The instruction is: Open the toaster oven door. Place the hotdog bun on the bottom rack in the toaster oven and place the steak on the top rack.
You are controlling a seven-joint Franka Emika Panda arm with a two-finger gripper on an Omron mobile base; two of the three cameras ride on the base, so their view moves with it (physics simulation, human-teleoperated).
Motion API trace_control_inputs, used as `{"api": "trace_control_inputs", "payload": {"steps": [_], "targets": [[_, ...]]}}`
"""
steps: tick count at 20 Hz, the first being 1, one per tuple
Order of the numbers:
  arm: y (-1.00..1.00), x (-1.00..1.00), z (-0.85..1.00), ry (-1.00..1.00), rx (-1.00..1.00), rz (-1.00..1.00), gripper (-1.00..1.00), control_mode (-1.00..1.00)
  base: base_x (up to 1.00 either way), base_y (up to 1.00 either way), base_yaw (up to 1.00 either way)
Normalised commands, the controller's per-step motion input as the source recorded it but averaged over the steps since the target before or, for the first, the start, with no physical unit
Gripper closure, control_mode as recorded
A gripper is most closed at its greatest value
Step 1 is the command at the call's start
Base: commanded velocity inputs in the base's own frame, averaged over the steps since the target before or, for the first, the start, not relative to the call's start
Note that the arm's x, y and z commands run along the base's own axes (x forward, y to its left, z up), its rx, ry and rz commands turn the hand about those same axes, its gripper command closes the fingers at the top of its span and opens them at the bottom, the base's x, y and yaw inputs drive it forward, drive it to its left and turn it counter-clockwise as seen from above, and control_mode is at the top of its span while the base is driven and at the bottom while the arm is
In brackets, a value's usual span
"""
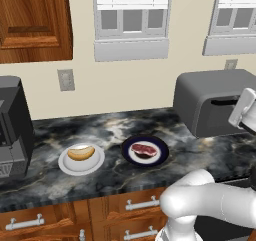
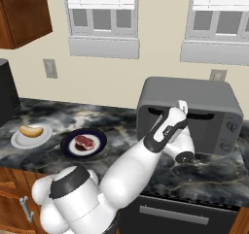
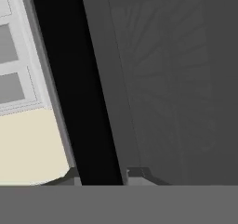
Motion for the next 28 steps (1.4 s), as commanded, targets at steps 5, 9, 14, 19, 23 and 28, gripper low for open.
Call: {"api": "trace_control_inputs", "payload": {"steps": [5, 9, 14, 19, 23, 28], "targets": [[0.01, 0.38, -0.08, 0.01, 0.0, -0.01, 1.0, -1.0, 0.0, 0.0, 0.0], [0.17, 0.17, -0.19, 0.05, 0.0, 0.0, 1.0, -1.0, 0.0, 0.0, 0.0], [0.38, 0.0, -0.63, 0.2, 0.0, 0.0, 1.0, -1.0, 0.0, 0.0, 0.0], [0.48, 0.03, -0.76, 0.32, 0.0, 0.03, 1.0, -1.0, 0.0, 0.0, 0.0], [0.42, 0.0, -0.71, 0.39, 0.03, 0.04, 1.0, -1.0, 0.0, 0.0, 0.0], [0.49, 0.0, -0.97, 0.37, 0.03, 0.04, 1.0, -1.0, 0.0, 0.0, 0.0]]}}
